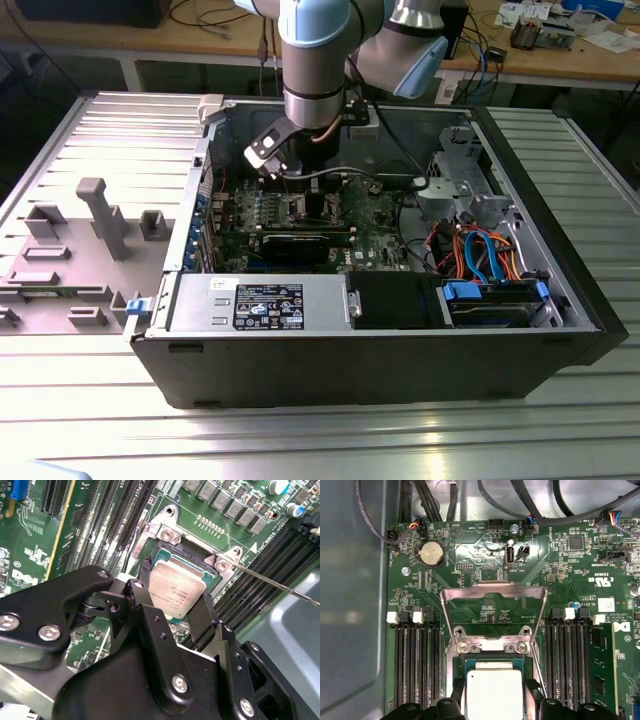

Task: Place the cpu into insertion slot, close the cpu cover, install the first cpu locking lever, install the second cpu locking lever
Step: 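Place the cpu into insertion slot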

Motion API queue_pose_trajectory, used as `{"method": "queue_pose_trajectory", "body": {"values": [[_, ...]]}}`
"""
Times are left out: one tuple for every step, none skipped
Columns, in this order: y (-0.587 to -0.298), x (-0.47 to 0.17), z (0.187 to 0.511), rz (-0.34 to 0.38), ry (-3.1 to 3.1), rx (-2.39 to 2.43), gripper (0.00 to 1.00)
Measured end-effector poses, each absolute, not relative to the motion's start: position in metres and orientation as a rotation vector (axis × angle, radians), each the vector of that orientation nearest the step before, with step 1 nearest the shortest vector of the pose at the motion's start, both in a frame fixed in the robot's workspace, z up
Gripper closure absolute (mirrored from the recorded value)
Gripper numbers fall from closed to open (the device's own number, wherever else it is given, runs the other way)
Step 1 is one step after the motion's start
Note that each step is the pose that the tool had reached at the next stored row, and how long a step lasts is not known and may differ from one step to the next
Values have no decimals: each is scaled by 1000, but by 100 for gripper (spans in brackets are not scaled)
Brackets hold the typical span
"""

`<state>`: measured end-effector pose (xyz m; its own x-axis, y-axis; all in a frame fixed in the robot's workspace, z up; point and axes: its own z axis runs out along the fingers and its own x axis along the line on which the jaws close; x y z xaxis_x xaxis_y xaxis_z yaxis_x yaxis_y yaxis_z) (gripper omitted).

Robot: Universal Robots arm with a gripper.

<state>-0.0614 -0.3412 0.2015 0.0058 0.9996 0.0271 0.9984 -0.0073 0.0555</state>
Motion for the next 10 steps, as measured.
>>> {"method": "queue_pose_trajectory", "body": {"values": [[-341,-61,201,103,2203,2219,45],[-341,-62,201,104,2202,2221,45],[-341,-62,201,103,2197,2225,45],[-342,-61,201,104,2194,2228,45],[-342,-61,201,104,2194,2228,45],[-342,-61,201,103,2194,2228,45],[-342,-61,201,103,2194,2228,45],[-342,-62,201,100,2193,2227,45],[-342,-61,201,96,2191,2225,45],[-342,-61,201,93,2190,2223,45]]}}
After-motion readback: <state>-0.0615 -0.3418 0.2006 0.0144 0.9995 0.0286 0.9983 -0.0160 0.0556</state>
